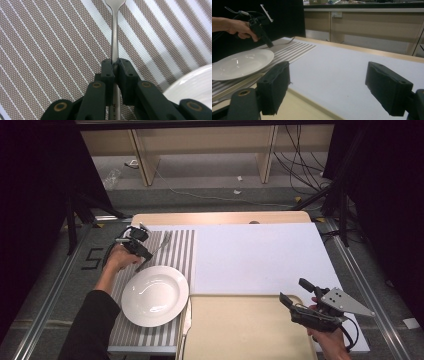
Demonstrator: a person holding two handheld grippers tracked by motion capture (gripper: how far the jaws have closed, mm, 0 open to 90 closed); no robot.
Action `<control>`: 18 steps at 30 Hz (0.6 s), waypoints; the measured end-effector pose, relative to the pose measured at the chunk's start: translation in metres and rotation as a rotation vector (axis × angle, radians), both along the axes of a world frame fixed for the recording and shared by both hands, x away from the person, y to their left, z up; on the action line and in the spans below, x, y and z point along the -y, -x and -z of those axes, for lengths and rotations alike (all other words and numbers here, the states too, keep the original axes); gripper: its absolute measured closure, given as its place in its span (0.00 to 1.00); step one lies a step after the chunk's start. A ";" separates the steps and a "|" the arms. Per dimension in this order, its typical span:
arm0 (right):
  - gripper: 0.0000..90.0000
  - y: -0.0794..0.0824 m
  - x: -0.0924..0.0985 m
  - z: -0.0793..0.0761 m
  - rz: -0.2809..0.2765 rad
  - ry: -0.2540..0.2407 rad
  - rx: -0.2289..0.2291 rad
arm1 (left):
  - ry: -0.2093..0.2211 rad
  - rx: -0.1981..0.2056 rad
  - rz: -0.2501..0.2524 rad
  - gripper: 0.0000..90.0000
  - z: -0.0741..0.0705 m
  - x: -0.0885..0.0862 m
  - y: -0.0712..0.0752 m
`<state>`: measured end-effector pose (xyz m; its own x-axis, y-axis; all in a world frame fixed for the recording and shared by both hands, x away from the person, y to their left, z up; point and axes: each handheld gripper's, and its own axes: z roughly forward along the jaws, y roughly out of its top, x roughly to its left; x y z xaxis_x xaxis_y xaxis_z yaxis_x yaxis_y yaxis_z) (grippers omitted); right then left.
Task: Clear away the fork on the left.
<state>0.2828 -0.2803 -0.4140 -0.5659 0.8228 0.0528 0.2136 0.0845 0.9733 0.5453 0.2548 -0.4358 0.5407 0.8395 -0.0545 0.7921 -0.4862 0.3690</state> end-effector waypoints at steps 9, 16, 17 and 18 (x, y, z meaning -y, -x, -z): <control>0.23 -0.001 -0.001 0.000 0.001 -0.006 0.000 | 0.162 0.049 -0.056 0.91 -0.026 -0.015 0.010; 0.23 -0.001 -0.001 0.000 0.001 -0.006 -0.001 | 0.288 0.085 -0.070 0.91 -0.044 -0.015 0.026; 0.23 0.000 0.000 0.000 0.002 -0.007 -0.002 | 0.304 0.097 -0.070 0.91 -0.047 -0.014 0.029; 0.23 0.000 0.000 0.000 0.002 -0.006 0.000 | 0.333 0.100 -0.069 0.91 -0.050 -0.014 0.033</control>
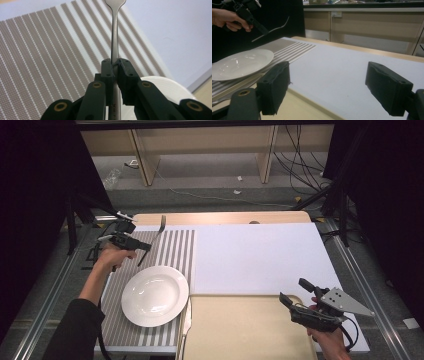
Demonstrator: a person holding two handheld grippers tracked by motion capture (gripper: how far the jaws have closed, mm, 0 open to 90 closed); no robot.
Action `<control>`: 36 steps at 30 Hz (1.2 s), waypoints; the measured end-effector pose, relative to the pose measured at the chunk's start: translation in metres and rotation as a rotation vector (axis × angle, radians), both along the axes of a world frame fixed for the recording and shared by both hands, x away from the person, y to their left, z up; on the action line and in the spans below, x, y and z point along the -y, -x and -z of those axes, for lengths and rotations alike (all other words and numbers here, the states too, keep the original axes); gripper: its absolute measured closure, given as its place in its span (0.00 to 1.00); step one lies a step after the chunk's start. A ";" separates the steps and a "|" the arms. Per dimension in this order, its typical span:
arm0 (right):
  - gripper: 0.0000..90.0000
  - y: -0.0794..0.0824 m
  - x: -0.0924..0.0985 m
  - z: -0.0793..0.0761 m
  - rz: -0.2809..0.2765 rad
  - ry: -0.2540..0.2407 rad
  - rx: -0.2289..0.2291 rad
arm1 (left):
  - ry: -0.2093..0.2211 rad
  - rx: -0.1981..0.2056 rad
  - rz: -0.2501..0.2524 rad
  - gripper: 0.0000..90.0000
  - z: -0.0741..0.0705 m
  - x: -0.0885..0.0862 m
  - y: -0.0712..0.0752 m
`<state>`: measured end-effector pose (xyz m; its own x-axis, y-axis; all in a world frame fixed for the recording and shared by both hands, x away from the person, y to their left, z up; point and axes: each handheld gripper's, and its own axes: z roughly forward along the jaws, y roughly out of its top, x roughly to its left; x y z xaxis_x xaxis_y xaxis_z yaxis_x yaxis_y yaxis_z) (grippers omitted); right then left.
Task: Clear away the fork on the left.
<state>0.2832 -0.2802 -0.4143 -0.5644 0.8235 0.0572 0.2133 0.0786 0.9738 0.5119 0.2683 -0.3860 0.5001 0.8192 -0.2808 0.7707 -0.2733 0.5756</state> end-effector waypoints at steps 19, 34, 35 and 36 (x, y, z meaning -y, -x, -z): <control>0.23 0.001 -0.001 0.000 0.000 0.003 0.003 | 0.239 0.063 0.139 0.91 -0.010 0.040 0.067; 0.23 0.002 -0.002 -0.001 -0.002 0.003 0.003 | 0.300 0.060 0.203 0.91 0.005 0.068 0.102; 0.23 0.002 -0.002 -0.001 -0.003 0.004 0.003 | 0.296 0.061 0.202 0.91 0.006 0.069 0.103; 0.23 0.002 -0.002 -0.001 -0.003 0.006 0.004 | 0.296 0.062 0.203 0.91 0.006 0.070 0.104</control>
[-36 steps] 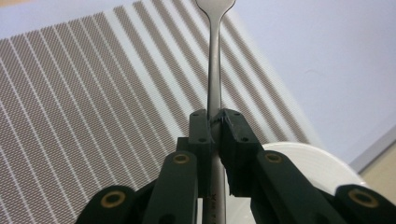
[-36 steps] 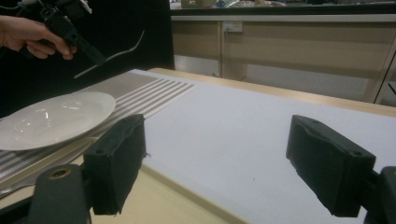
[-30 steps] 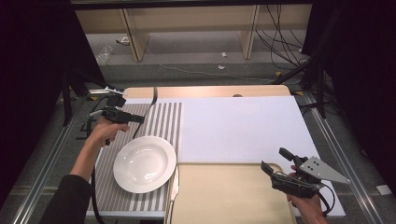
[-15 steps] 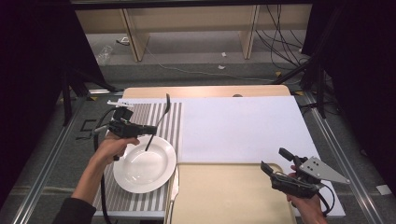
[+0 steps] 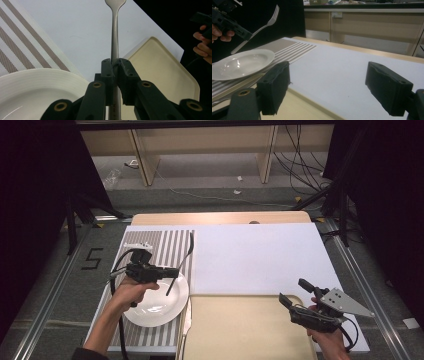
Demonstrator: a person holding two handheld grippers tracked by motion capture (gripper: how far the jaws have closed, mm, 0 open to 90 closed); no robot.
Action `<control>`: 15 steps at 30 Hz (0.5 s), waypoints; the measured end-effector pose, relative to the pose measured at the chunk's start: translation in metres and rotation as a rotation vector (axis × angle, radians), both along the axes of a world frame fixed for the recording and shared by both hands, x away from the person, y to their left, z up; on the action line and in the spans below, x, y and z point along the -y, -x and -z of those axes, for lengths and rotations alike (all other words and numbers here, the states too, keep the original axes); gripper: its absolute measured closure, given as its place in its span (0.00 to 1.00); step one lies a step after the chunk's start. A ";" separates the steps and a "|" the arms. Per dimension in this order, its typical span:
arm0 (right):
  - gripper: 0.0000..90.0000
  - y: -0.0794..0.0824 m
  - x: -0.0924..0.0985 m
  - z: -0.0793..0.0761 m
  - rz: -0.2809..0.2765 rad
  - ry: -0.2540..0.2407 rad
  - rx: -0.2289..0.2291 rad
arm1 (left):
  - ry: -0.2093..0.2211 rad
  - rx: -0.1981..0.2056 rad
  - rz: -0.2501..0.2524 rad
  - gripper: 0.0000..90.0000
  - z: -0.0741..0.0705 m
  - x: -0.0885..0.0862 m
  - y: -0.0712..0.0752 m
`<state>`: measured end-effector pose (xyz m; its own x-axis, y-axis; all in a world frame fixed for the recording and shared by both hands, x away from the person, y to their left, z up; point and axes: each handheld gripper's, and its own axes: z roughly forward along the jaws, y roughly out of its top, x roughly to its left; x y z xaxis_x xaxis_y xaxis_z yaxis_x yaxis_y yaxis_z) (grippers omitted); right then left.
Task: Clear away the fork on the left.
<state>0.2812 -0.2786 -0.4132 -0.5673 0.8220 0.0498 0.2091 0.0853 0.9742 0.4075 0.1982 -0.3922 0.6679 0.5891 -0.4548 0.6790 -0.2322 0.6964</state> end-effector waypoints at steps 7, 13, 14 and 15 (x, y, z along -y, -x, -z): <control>0.23 0.000 0.000 0.000 0.001 -0.003 0.002 | -0.003 -0.019 0.039 0.91 0.003 0.012 0.012; 0.23 0.000 0.000 0.000 0.000 -0.003 0.003 | -0.006 -0.031 0.065 0.91 0.007 0.022 0.026; 0.23 0.000 0.000 0.000 0.000 -0.002 0.000 | -0.007 -0.031 0.069 0.91 0.008 0.023 0.027; 0.23 0.000 0.000 0.000 -0.001 -0.001 -0.002 | -0.009 -0.033 0.070 0.91 0.009 0.024 0.029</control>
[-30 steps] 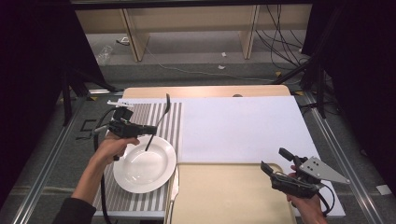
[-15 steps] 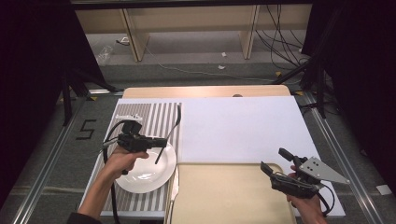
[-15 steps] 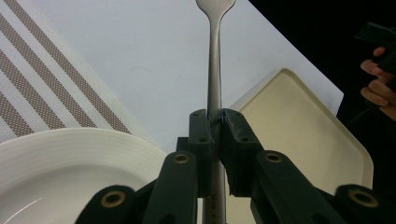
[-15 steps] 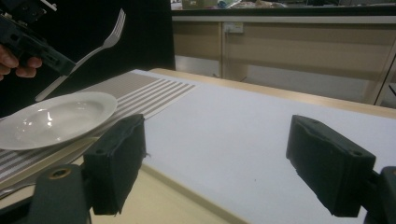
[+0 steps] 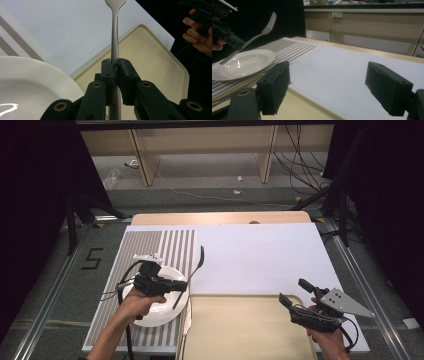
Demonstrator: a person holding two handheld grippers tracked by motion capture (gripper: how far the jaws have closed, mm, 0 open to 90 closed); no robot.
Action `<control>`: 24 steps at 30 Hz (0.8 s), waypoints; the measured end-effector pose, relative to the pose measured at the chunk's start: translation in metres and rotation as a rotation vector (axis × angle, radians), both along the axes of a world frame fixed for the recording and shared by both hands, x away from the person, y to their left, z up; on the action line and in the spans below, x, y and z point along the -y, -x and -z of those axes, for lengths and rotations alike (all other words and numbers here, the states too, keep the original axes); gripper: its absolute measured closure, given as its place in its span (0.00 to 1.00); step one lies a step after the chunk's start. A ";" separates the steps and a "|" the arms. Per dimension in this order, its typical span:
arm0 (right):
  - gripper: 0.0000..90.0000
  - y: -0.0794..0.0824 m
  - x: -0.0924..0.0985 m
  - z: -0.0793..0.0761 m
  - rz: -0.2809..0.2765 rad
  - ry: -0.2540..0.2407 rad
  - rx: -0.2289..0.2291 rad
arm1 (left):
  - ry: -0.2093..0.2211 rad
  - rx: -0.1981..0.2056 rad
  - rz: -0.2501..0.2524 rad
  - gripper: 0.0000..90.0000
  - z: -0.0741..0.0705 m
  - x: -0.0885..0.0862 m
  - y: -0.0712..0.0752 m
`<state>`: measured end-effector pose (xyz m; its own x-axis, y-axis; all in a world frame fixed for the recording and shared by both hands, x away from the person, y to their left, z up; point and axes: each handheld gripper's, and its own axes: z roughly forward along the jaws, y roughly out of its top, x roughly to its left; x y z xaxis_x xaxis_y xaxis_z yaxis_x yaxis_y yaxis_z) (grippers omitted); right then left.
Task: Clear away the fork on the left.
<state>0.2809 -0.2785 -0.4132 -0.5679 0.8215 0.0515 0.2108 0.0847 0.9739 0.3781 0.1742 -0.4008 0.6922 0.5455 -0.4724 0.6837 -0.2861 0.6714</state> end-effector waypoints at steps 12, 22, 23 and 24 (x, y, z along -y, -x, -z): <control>0.23 0.000 0.000 0.000 0.000 0.001 0.001 | -0.051 -0.005 0.068 0.91 0.010 0.023 0.032; 0.23 0.000 -0.001 0.000 0.001 0.001 -0.001 | -0.124 -0.016 0.112 0.91 0.021 0.041 0.049; 0.23 0.000 -0.001 0.000 0.000 0.000 0.002 | -0.130 -0.024 0.119 0.91 0.023 0.043 0.051; 0.23 0.000 -0.001 0.000 0.000 -0.001 0.001 | -0.131 -0.029 0.125 0.91 0.025 0.044 0.052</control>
<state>0.2806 -0.2779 -0.4127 -0.5684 0.8212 0.0515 0.2098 0.0841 0.9741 0.3259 0.1301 -0.4254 0.7459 0.5139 -0.4236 0.6555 -0.4538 0.6037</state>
